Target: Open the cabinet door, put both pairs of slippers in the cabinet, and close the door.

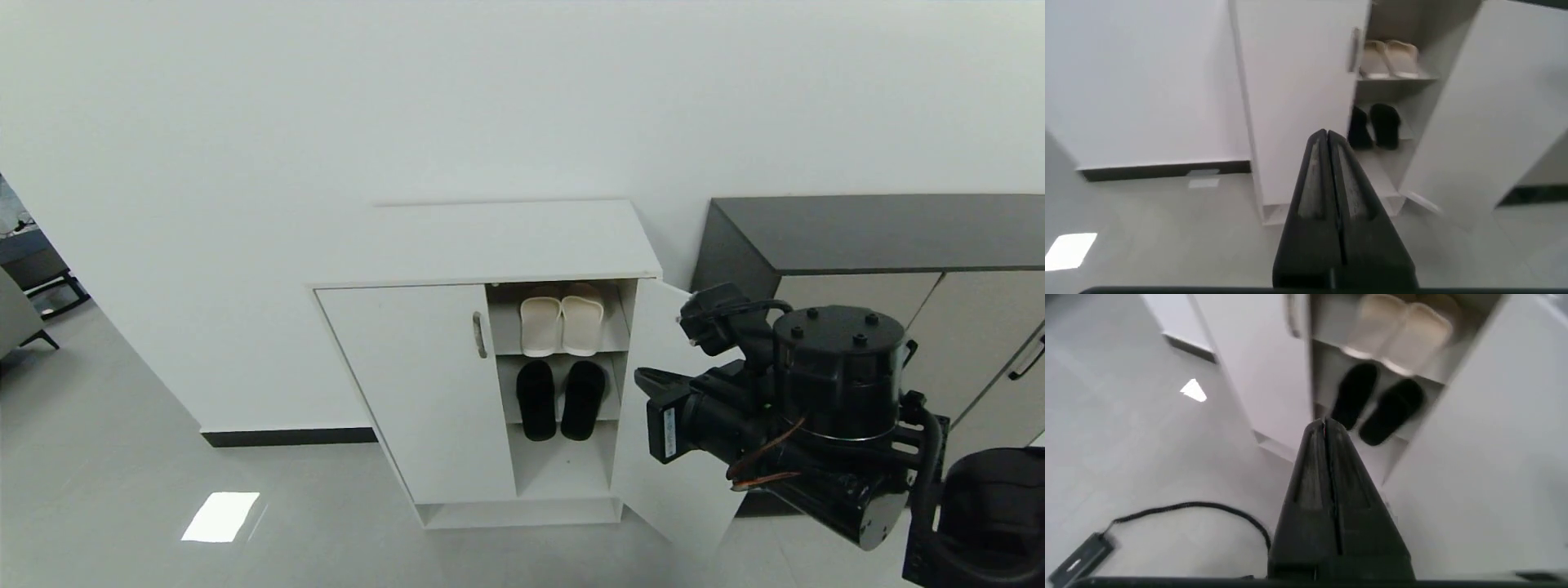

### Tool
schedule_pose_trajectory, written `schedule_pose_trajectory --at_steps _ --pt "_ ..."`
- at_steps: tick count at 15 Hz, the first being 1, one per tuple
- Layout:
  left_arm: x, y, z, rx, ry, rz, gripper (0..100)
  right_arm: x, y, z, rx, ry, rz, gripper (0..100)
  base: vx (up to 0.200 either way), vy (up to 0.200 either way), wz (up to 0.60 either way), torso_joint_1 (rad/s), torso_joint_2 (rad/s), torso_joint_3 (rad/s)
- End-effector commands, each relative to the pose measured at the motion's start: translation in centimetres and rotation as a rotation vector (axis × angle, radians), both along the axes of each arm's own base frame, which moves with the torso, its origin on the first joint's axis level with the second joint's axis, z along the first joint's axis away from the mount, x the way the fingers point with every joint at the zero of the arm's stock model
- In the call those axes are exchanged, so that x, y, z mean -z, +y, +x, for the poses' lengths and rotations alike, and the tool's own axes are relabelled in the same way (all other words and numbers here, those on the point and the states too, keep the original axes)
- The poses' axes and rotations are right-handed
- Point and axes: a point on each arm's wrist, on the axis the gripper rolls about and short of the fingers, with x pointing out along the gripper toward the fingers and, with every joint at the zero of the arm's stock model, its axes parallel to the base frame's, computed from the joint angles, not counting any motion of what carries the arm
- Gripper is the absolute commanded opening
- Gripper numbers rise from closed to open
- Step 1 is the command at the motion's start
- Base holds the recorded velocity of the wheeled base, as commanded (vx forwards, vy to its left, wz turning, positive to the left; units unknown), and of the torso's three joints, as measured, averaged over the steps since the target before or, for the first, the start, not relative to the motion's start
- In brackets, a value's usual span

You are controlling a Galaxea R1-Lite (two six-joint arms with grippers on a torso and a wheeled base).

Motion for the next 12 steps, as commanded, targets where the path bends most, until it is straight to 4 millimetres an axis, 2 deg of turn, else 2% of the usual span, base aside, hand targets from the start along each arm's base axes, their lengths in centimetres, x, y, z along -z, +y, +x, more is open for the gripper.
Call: schedule_pose_trajectory --at_steps 1,12 --pt "-0.02 0.0 -0.01 0.0 -0.001 -0.001 0 0.13 0.04 0.12 0.003 0.002 -0.002 0 0.0 0.0 0.0 -0.041 0.1 0.041" --pt "-0.03 0.0 0.01 0.0 0.0 -0.002 0 0.34 -0.15 0.07 0.003 -0.015 -0.014 0 0.0 0.0 0.0 -0.001 0.01 0.003"
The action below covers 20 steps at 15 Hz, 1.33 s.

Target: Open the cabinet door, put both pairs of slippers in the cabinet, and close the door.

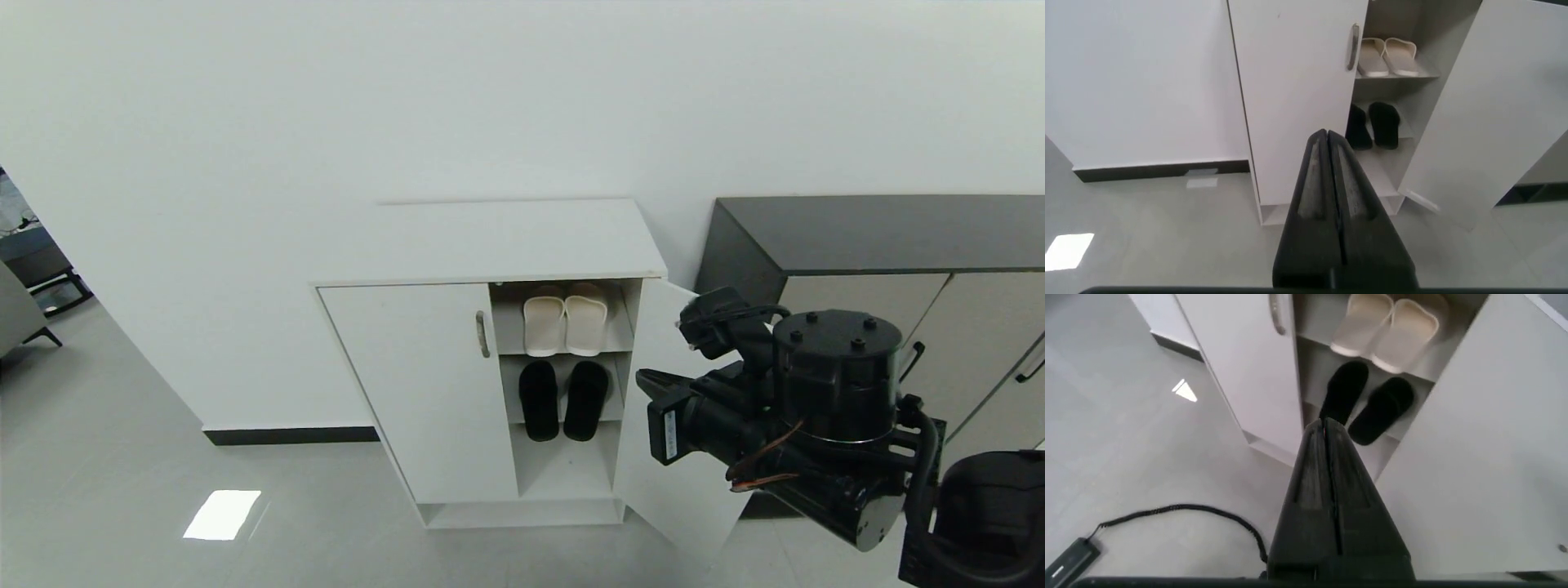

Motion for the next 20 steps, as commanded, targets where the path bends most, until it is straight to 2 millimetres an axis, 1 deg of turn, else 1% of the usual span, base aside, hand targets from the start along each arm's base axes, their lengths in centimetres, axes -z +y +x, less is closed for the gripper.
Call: schedule_pose_trajectory --at_steps 1,4,6,10,11,12,14,17,18,20 --pt "0.0 0.0 0.0 0.0 0.002 -0.001 0 0.1 -0.1 -0.1 0.001 -0.003 -0.004 0 0.0 0.0 0.0 0.0 0.0 0.0" --pt "0.0 0.0 0.0 0.0 0.0 -0.001 0 0.7 -0.3 -0.3 -0.014 -0.048 -0.031 0 0.0 0.0 0.0 0.0 0.0 0.0" --pt "0.0 0.0 0.0 0.0 0.0 -0.002 0 0.7 -0.3 -0.3 -0.013 -0.056 -0.028 0 0.0 0.0 0.0 0.0 0.0 0.0" --pt "0.0 0.0 0.0 0.0 0.0 -0.002 0 0.7 -0.3 -0.3 -0.04 -0.057 -0.018 0 0.0 0.0 0.0 0.163 -0.35 -0.182" --pt "0.0 0.0 0.0 0.0 0.0 -0.002 0 0.5 -0.7 0.3 -0.015 -0.074 -0.016 0 0.0 0.0 0.0 0.061 -0.14 -0.071" --pt "0.0 0.0 0.0 0.0 0.0 -0.001 0 0.7 -1.4 1.2 0.021 -0.085 -0.037 0 0.0 0.0 0.0 0.036 -0.06 -0.036" --pt "0.0 0.0 0.0 0.0 0.002 -0.002 0 0.1 -3.5 3.3 0.113 -0.102 -0.039 0 0.0 0.0 0.0 0.0 0.0 0.0" --pt "0.0 0.0 0.0 0.0 0.0 -0.002 0 -0.6 -8.6 7.4 0.306 -0.114 -0.074 0 0.0 0.0 0.0 0.0 0.0 0.0" --pt "0.0 0.0 0.0 0.0 0.0 -0.002 0 -0.7 -10.3 8.5 0.348 -0.104 -0.078 0 0.0 0.0 0.0 0.0 0.0 0.0" --pt "0.0 0.0 0.0 0.0 0.0 -0.002 0 -0.7 -13.0 9.7 0.395 -0.062 -0.098 0 0.0 0.0 0.0 0.0 0.0 0.0"
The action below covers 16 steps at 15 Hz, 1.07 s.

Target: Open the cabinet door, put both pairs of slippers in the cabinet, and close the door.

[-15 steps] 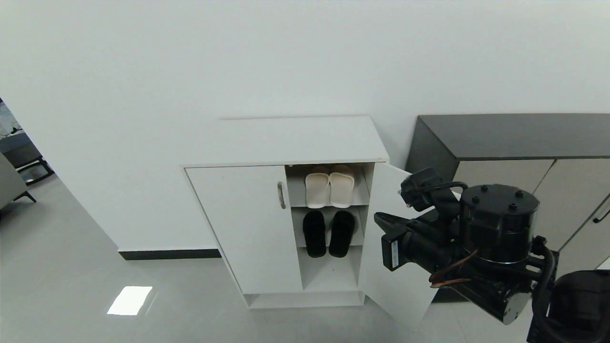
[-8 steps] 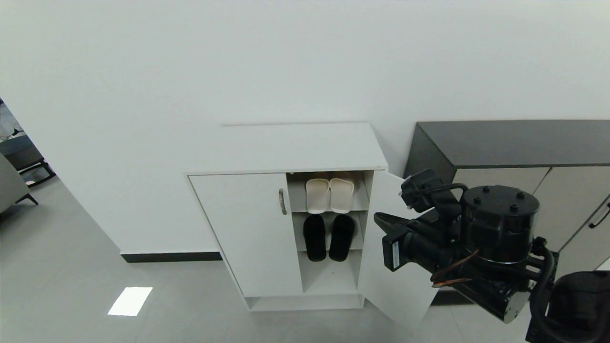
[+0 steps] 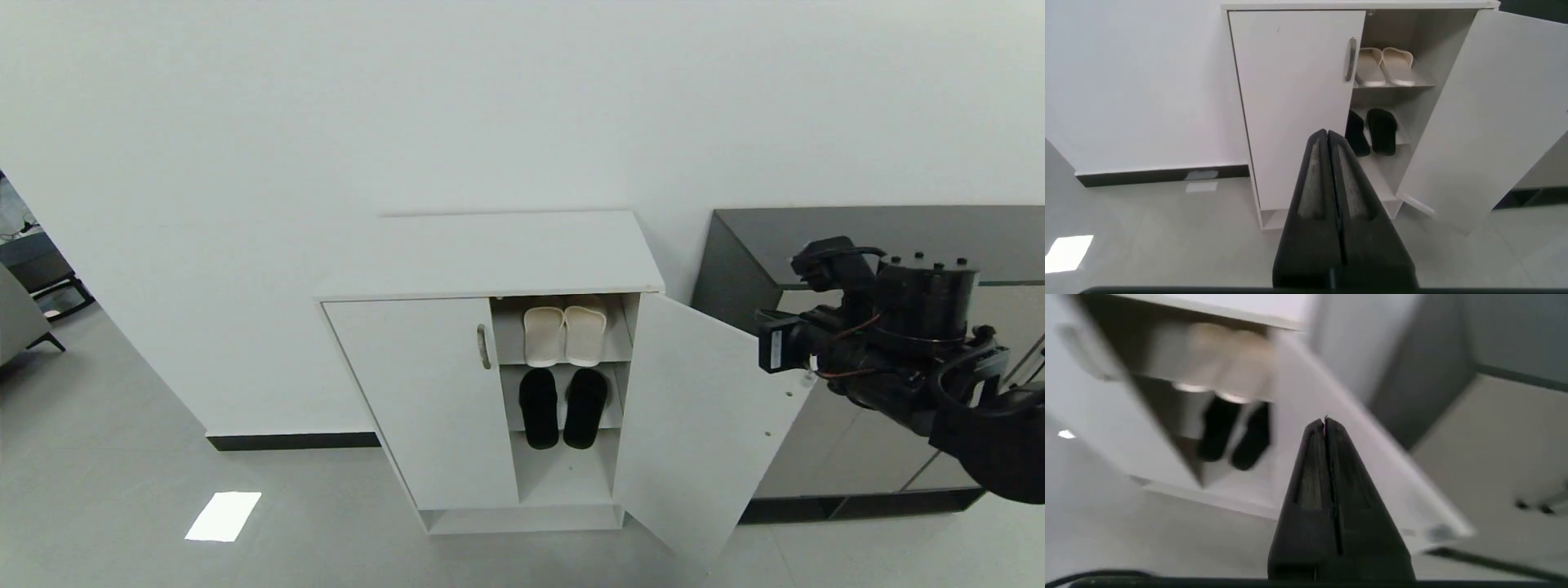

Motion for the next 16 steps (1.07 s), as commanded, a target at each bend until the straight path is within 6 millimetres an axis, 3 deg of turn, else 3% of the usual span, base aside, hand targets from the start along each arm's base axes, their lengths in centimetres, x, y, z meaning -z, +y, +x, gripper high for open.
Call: schedule_pose_trajectory --at_steps 1,9,16 --pt "0.0 0.0 0.0 0.0 0.0 -0.001 0 -0.2 -3.1 1.8 0.088 0.024 -0.006 0 0.0 0.0 0.0 0.0 0.0 0.0" --pt "0.0 0.0 0.0 0.0 0.0 -0.001 0 2.9 -6.7 5.8 0.207 0.099 -0.025 0 0.0 0.0 0.0 0.0 0.0 0.0" --pt "0.0 0.0 0.0 0.0 0.0 -0.002 0 4.9 -7.0 6.5 0.213 0.155 -0.055 0 0.0 0.0 0.0 0.0 0.0 0.0"
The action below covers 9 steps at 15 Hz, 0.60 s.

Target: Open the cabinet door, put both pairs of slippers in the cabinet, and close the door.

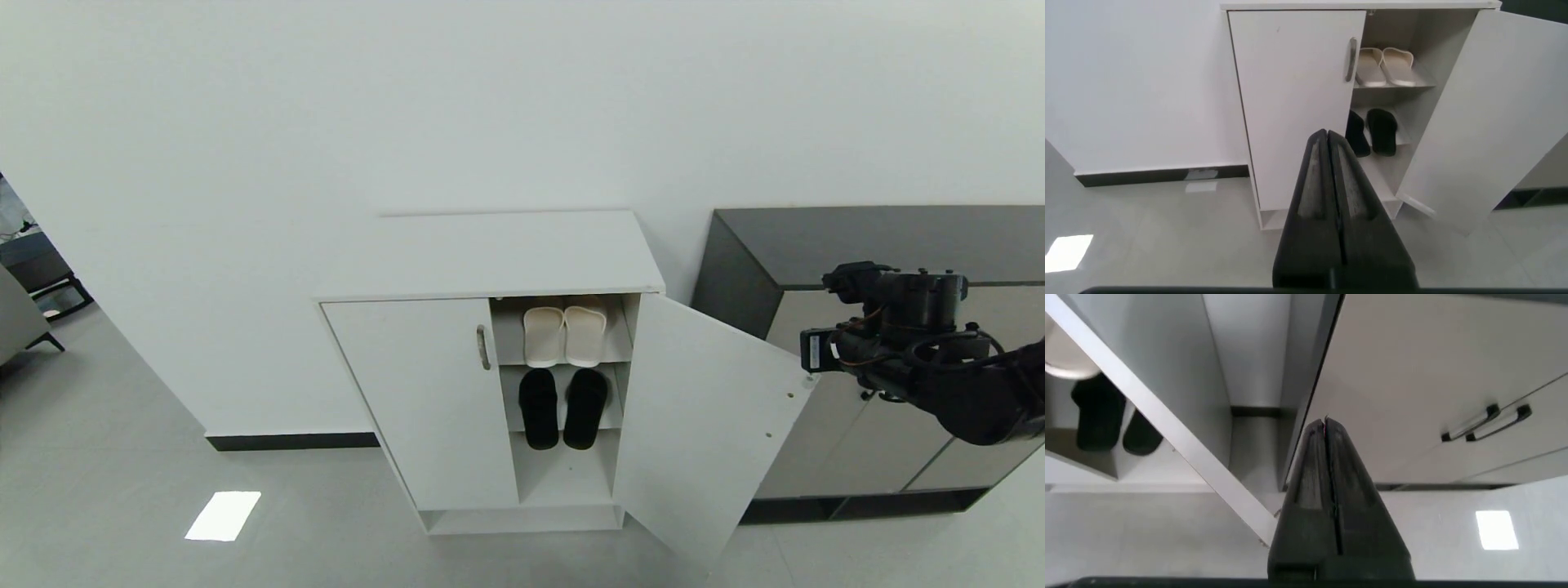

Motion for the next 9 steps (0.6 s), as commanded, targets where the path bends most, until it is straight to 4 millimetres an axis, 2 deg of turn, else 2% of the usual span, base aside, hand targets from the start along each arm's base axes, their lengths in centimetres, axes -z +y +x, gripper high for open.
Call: schedule_pose_trajectory --at_steps 1,5,9 --pt "0.0 0.0 0.0 0.0 0.0 0.0 0 0.8 0.1 0.1 -0.005 0.024 -0.01 0 0.0 0.0 0.0 0.0 0.0 0.0" --pt "0.0 0.0 0.0 0.0 0.002 0.0 0 1.7 0.8 -0.2 -0.026 0.053 -0.017 0 0.0 0.0 0.0 0.0 0.0 0.0" --pt "0.0 0.0 0.0 0.0 0.002 0.0 0 2.0 3.4 -1.9 -0.109 0.078 -0.035 0 0.0 0.0 0.0 0.0 0.0 0.0"
